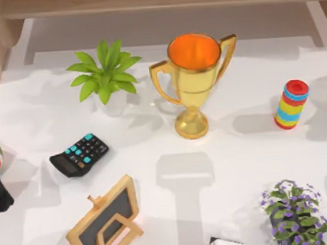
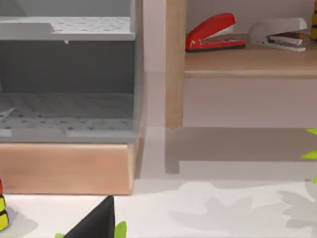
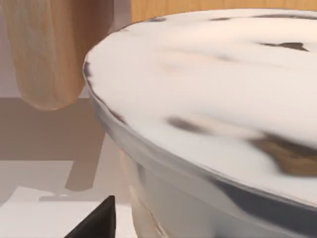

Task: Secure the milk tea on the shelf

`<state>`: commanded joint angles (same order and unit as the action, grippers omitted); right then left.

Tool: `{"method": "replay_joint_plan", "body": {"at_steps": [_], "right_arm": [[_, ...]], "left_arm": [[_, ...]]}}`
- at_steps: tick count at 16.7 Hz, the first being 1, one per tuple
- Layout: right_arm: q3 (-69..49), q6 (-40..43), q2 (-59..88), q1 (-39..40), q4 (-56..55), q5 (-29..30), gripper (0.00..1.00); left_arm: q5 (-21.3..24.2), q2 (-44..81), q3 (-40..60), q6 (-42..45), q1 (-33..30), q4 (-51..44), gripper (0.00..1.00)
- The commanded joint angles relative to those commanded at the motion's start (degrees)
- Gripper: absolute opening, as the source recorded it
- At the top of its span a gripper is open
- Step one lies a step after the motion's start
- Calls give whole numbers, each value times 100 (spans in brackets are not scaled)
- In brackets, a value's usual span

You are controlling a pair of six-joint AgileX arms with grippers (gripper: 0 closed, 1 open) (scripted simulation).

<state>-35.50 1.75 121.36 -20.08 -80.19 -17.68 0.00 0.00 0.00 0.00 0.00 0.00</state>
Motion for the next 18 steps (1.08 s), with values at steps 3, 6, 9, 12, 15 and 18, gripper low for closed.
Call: {"method": "replay_joint_plan", "body": {"at_steps": [3,6,9,12,15,18], "right_arm": [[0,0,0,0,0,0,70],[0,0,0,0,0,0,47],[0,0,0,0,0,0,25],[0,0,0,0,0,0,2],[0,0,0,0,0,0,0],[0,0,0,0,0,0,0]], "left_arm": [[0,0,0,0,0,0,100],[0,0,0,0,0,0,100],[0,0,0,0,0,0,100],[0,0,0,0,0,0,100],[0,0,0,0,0,0,100],[0,0,0,0,0,0,100]]}}
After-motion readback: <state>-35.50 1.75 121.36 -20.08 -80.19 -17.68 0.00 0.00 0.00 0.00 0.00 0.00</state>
